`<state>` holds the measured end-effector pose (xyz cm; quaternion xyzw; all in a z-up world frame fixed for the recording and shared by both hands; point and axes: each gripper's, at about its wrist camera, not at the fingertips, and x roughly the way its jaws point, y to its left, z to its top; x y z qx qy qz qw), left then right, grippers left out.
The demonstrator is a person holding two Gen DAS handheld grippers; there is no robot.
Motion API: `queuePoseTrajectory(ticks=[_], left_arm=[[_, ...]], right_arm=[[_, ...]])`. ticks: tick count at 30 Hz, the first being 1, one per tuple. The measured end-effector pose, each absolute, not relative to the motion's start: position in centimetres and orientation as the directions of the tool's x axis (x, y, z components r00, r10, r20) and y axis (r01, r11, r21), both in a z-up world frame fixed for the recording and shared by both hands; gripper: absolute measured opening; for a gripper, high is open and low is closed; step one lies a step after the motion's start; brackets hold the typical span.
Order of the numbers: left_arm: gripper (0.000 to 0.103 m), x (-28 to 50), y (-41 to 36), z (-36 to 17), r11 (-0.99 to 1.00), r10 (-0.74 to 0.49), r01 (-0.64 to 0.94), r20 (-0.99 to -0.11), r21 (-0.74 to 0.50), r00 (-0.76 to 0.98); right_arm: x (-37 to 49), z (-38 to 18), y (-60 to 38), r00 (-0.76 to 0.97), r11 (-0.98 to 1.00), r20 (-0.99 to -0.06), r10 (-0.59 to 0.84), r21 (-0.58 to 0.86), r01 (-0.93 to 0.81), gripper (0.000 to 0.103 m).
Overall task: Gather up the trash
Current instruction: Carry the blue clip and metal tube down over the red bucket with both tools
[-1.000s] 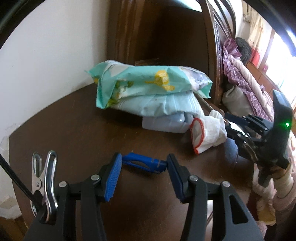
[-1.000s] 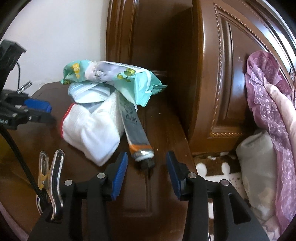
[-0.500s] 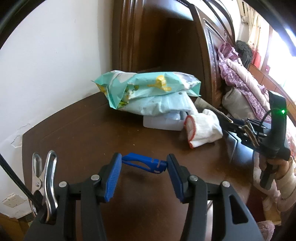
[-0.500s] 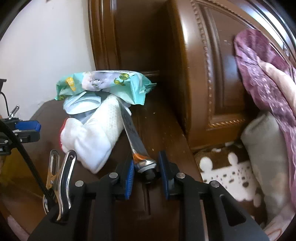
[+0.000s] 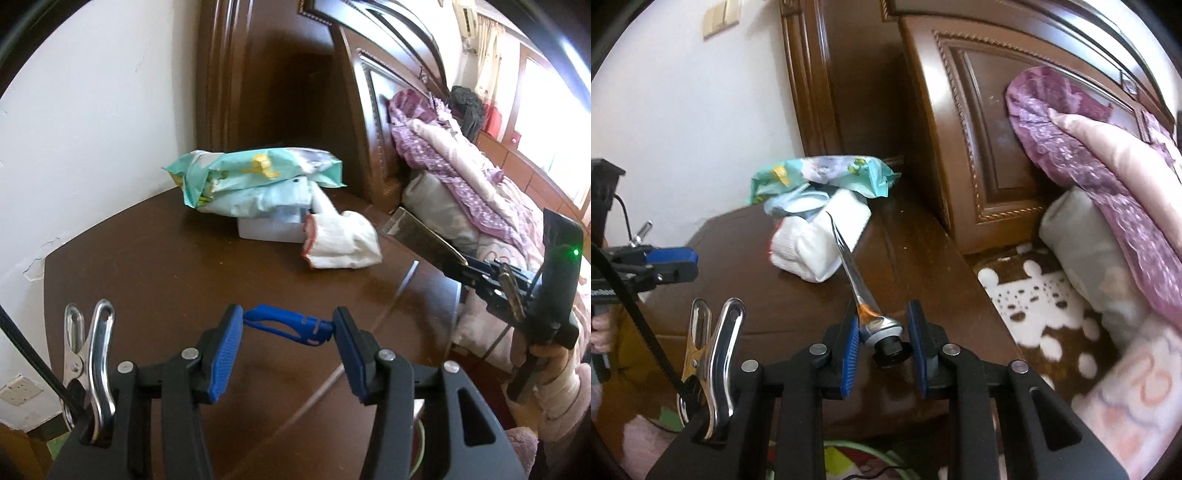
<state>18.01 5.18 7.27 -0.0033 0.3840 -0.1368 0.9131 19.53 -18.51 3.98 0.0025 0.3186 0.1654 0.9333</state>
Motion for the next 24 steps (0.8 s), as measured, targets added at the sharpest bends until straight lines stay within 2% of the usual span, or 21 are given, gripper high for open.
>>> queuePoseTrajectory(ticks=[9,24], left_arm=[[0.053,14.5,3.7,8.3,0.948,-0.301,0.284,-0.677,-0.14,0.672],[0.053,7.9,-1.3,8.2,0.909,-0.397,0.369,-0.666,-0.191,0.632]], right_arm=[[13.8,5.3,-19.6,0.761,0.933,-0.541,0.359,0.205,-0.295,0.025],[3.5,6.8,-21.7,0.79,0.93,-0.493,0.365,0.227,-0.288,0.025]])
